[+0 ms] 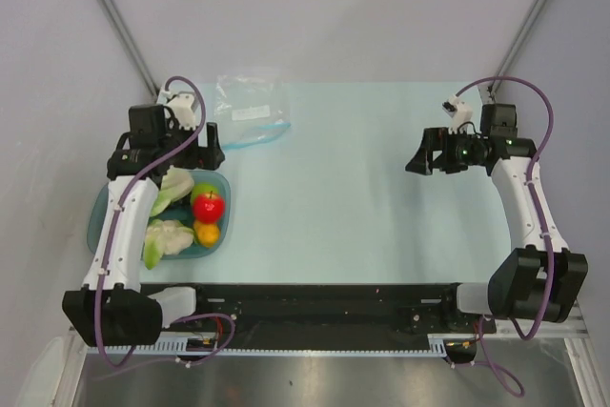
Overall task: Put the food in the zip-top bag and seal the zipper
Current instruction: Pick up the zipper food storage bag at the center of the board.
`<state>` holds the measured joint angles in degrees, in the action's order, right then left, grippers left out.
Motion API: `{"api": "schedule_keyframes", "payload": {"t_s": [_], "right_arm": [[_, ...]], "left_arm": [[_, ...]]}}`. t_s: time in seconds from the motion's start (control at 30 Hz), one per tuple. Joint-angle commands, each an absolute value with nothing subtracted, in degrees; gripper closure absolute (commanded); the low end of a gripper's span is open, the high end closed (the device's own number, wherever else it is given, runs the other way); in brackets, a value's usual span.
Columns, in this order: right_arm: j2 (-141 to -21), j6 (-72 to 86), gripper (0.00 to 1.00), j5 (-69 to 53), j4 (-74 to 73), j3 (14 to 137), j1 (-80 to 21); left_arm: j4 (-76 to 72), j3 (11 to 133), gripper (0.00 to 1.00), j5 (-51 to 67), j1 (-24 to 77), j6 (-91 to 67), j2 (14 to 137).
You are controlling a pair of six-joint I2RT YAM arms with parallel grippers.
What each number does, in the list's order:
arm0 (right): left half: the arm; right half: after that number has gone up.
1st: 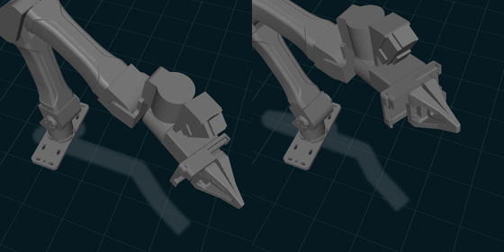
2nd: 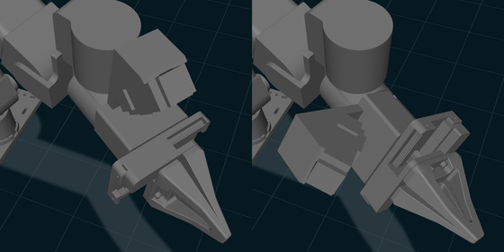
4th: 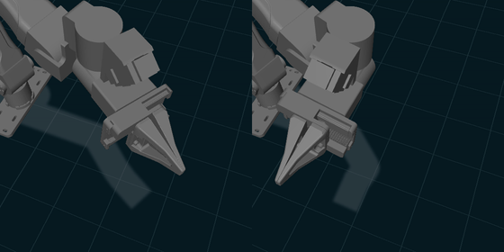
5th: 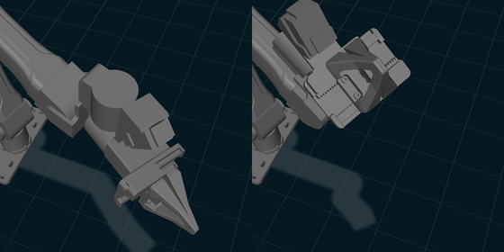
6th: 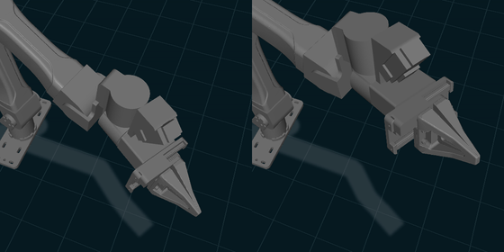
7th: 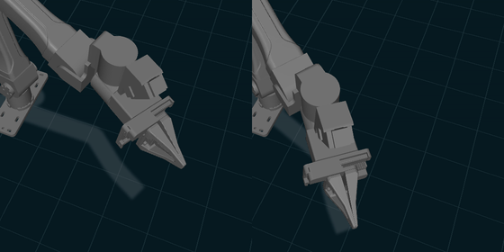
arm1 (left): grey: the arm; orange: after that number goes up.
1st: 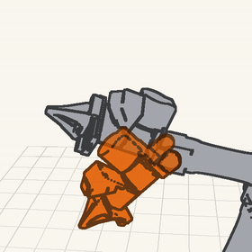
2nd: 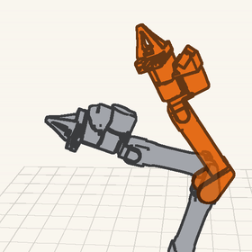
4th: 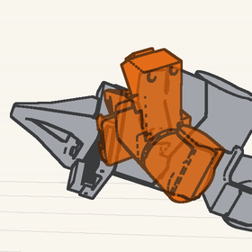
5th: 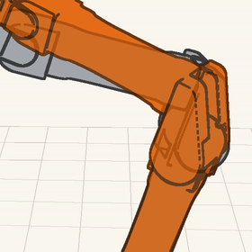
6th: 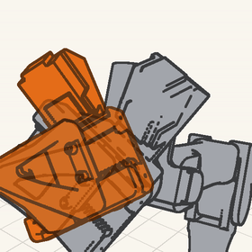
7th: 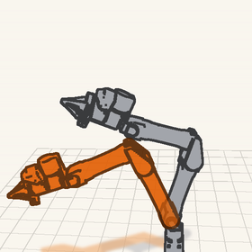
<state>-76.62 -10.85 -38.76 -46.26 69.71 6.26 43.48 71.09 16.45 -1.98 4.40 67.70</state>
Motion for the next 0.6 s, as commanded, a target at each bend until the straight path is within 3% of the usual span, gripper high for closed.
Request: {"api": "schedule_keyframes", "payload": {"t_s": [0.0,0.3,0.43,0.57], "right_arm": [[-74.88,-7.74,0.0,-39.91,-40.87,68.73,4.92],[-78.48,-10.28,0.0,-35.51,-41.04,71.54,4.31],[-78.92,-11.86,0.0,-34.28,-39.9,71.72,4.31],[-81.2,-14.32,0.0,-32.79,-41.83,72.95,4.31]], "left_arm": [[40.26,72.07,0.0,10.64,-1.85,9.57,65.22],[31.22,73.48,0.0,11.87,-1.41,21.52,73.64],[23.92,71.9,0.01,5.38,4.9,31.17,79.17],[20.49,74.17,0.08,5.88,7.55,33.75,87.96]]}}
